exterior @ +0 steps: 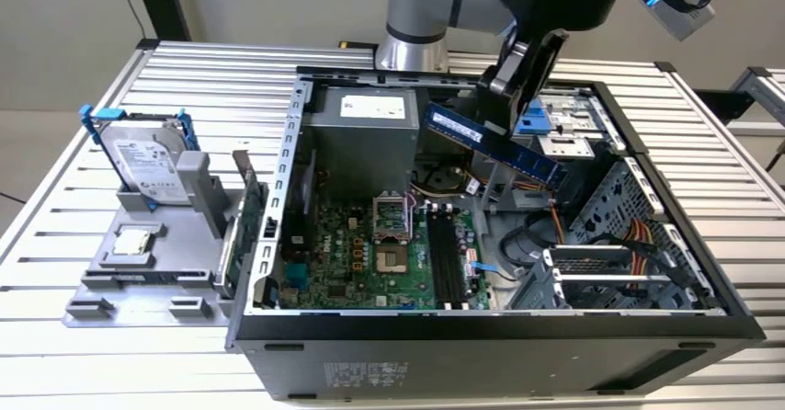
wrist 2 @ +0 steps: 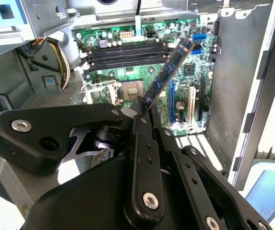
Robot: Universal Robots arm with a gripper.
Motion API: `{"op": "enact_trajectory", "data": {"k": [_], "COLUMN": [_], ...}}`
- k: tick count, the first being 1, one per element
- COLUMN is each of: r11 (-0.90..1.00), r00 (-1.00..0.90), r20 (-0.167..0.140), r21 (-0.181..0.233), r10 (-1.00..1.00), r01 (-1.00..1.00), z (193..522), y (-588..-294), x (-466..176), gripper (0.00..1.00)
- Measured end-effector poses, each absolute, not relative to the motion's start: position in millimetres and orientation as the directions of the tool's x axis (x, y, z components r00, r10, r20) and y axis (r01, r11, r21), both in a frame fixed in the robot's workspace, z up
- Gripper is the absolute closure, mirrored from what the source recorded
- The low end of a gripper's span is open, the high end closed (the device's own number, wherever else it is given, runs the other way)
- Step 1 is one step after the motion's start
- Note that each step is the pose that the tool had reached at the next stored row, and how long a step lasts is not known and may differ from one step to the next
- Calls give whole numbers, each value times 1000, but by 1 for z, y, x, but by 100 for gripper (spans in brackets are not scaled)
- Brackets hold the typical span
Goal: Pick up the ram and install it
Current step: 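Insert the ram into the slot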
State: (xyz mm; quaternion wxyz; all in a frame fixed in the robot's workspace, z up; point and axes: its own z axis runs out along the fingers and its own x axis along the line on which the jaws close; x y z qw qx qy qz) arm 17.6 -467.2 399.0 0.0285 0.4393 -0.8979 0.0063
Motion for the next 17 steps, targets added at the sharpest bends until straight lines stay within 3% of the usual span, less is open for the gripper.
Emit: {"op": "enact_trajectory", "data": {"k": [17], "r11": [716], "r00": [-714], "r20": [57], "r21": [14], "r10": [-697], "r01": [-698], "z": [399], "y": [-467], "x": [18], "gripper": [100]}}
